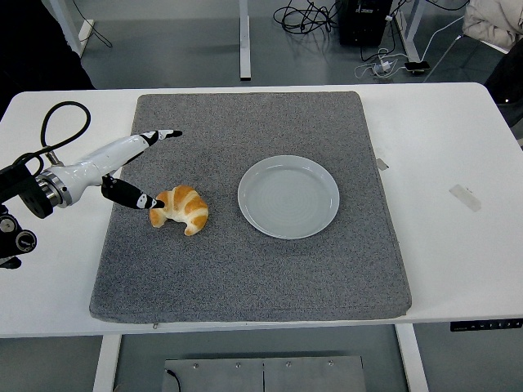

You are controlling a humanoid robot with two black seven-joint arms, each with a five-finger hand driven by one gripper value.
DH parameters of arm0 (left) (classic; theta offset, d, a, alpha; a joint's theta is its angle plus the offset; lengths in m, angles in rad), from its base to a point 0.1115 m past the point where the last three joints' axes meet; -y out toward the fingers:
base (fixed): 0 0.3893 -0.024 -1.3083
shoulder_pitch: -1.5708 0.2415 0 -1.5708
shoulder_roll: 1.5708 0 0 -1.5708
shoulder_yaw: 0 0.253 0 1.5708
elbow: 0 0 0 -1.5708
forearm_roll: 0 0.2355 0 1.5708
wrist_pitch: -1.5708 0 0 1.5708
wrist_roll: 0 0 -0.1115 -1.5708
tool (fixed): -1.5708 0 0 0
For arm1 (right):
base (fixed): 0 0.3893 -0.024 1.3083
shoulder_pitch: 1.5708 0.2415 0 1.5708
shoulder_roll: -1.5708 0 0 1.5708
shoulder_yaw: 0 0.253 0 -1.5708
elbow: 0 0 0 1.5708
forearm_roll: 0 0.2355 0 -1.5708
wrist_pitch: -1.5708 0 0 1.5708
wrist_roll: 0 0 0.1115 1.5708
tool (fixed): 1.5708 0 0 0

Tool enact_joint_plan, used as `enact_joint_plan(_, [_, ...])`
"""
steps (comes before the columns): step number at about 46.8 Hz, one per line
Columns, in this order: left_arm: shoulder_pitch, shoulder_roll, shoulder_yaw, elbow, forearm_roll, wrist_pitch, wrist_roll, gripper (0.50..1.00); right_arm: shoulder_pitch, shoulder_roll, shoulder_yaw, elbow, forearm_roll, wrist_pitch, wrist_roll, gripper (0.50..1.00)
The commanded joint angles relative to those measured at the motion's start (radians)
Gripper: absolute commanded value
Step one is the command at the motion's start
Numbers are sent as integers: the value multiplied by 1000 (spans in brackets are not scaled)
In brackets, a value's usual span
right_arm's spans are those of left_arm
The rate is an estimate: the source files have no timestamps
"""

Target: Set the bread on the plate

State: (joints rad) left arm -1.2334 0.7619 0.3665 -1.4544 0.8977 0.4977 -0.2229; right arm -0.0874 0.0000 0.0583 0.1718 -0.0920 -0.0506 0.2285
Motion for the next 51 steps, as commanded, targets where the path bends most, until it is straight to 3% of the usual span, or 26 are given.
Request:
enact_joint_plan(1, [2,-13,22,0,49,31,31,978,0,0,0,0,0,0,0,1000])
enact_joint_plan(17, [-8,-47,46,5,115,53,51,978,0,0,0,0,0,0,0,1000])
enact_joint_plan(26, [-1,-92,48,28,178,53,97,978,0,0,0,0,0,0,0,1000])
enact_joint_plan(40, [2,-174,75,103,182,53,109,977,0,0,0,0,0,0,0,1000])
enact_joint_plan(51, [8,-182,81,129,184,53,119,968,0,0,0,0,0,0,0,1000])
